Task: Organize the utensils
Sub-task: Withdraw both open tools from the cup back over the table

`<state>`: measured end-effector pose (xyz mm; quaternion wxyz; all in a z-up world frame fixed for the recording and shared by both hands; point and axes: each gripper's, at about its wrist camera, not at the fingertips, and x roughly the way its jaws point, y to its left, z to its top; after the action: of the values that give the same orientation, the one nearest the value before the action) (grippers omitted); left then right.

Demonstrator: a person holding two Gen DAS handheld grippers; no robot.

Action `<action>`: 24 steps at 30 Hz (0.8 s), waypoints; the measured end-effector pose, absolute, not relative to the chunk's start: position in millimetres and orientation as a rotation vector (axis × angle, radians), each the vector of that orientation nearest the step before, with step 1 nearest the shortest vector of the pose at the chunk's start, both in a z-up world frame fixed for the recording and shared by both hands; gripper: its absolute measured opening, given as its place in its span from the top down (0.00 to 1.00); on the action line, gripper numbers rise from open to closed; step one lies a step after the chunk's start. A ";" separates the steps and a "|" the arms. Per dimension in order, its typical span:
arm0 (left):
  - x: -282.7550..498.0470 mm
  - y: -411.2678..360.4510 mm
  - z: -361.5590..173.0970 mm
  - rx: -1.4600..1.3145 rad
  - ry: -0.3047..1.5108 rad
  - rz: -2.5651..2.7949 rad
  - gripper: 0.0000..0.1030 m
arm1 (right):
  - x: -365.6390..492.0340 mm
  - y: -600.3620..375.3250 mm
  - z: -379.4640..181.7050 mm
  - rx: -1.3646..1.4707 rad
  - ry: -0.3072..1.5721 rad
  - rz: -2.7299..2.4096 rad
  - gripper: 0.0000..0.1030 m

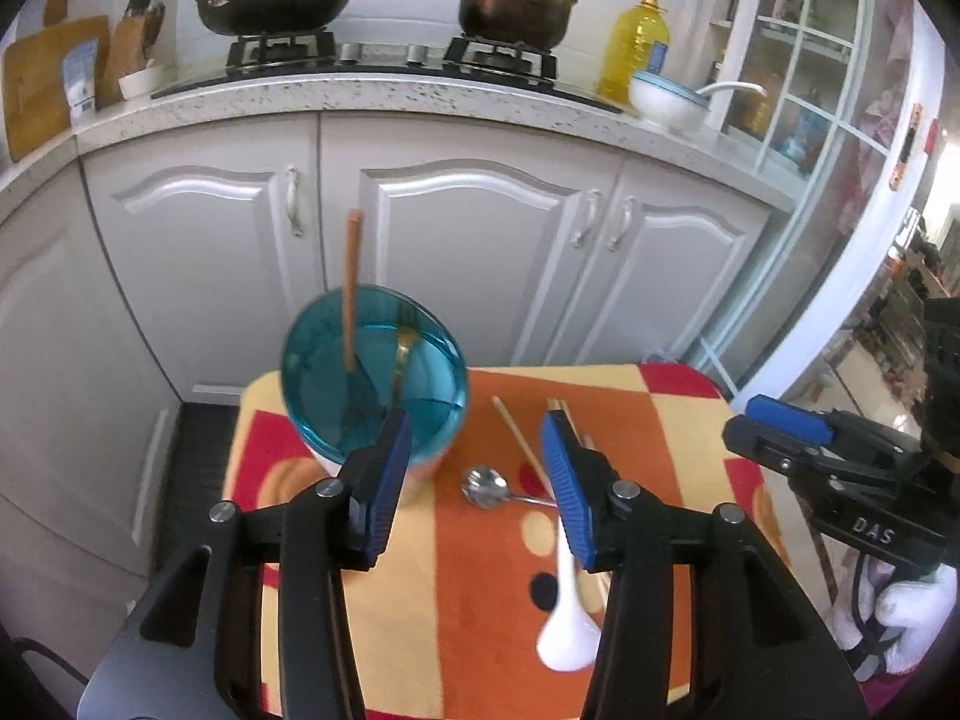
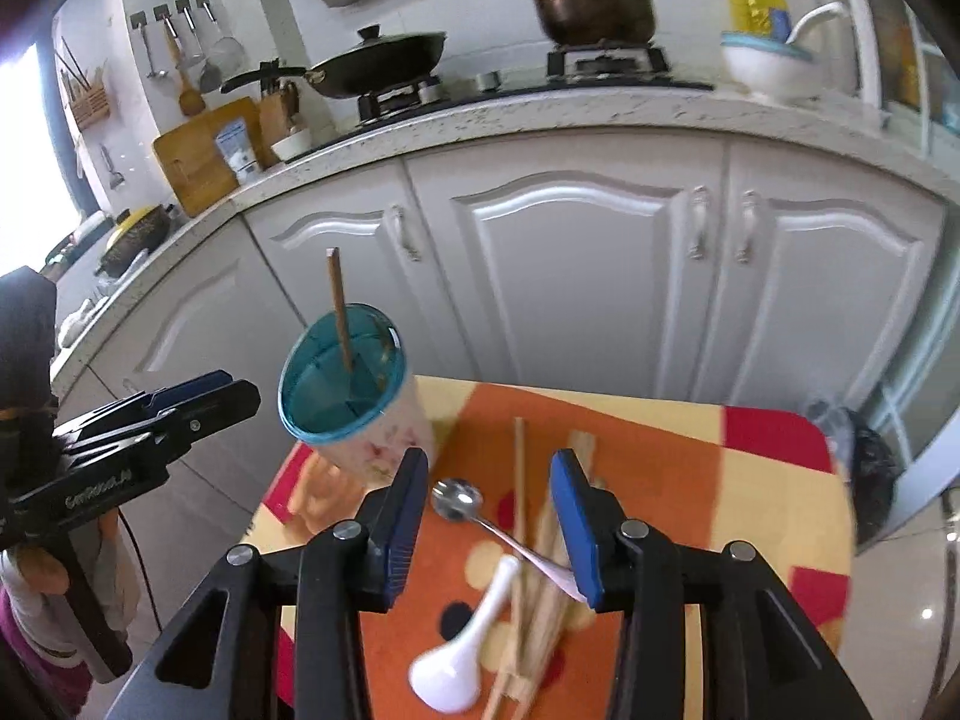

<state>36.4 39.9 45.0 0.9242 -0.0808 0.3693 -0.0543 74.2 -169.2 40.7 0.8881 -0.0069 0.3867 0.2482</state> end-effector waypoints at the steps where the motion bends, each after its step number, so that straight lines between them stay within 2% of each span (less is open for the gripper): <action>1: 33.7 34.5 46.3 -0.164 0.757 -0.121 0.56 | 68.3 -173.9 42.7 -0.019 0.797 0.509 0.60; 4: 24.7 21.8 50.1 -0.147 0.742 -0.141 0.52 | 51.1 -186.3 47.1 -0.037 0.780 0.490 0.60; 7: 15.9 11.4 53.9 -0.128 0.728 -0.159 0.50 | 39.1 -195.6 49.5 -0.040 0.765 0.467 0.55; 9: 13.1 7.9 55.9 -0.124 0.726 -0.168 0.50 | 34.7 -200.4 50.7 -0.032 0.763 0.456 0.44; 10: 10.4 5.3 56.9 -0.122 0.724 -0.172 0.50 | 31.8 -203.1 51.5 -0.027 0.757 0.448 0.43; 24: -1.4 6.8 61.7 -0.122 0.707 -0.164 0.50 | 10.0 -214.4 57.5 -0.023 0.727 0.412 0.43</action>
<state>-1.4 6.8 61.7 0.9331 -0.0597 0.3455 -0.0800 10.0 -214.4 57.5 0.9138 -0.0114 0.3532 0.2000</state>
